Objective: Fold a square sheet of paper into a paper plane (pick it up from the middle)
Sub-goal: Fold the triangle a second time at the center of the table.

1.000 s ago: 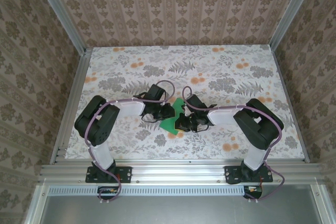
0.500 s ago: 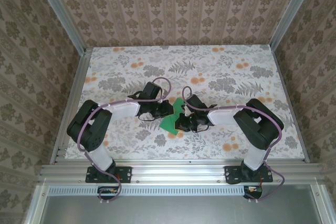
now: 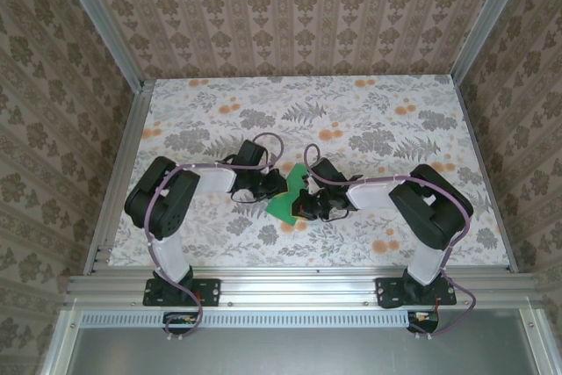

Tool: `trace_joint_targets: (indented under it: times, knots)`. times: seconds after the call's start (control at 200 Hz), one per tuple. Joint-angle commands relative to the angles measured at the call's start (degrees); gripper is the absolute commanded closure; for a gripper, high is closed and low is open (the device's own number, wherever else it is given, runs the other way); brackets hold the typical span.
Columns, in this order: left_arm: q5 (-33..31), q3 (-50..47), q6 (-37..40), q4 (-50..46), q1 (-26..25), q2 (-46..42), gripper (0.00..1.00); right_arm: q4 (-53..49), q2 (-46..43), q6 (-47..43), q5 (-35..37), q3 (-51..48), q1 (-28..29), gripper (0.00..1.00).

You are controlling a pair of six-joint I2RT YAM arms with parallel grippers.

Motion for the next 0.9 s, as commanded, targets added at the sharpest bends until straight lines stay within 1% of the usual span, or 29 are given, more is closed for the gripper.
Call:
trace_joint_targets:
  times: [0.0, 0.255, 0.455, 0.59, 0.895]
  knots:
    - [-0.40, -0.33, 1.39, 0.82, 1.21, 1.62, 0.88, -4.83, 3.20, -1.06, 2.21, -2.21, 0.15, 0.94]
    - [-0.24, 1.28, 2.44, -0.70, 2.09, 2.80, 0.88, -5.60, 3.40, -1.73, 2.03, -2.07, 0.11, 0.94]
    - [1.03, 1.31, 1.66, 1.58, 4.28, 4.87, 0.88, -5.73, 3.78, -2.03, 1.77, -1.78, 0.15, 0.94]
    - [0.63, 2.75, 2.09, -0.86, 5.51, 4.98, 0.88, -6.02, 3.70, -2.11, 1.76, -1.86, 0.15, 0.95]
    - [-0.58, 6.89, 1.92, -6.83, 7.06, 5.52, 0.83, -7.08, 3.19, -2.59, 2.04, -1.08, 0.10, 0.95]
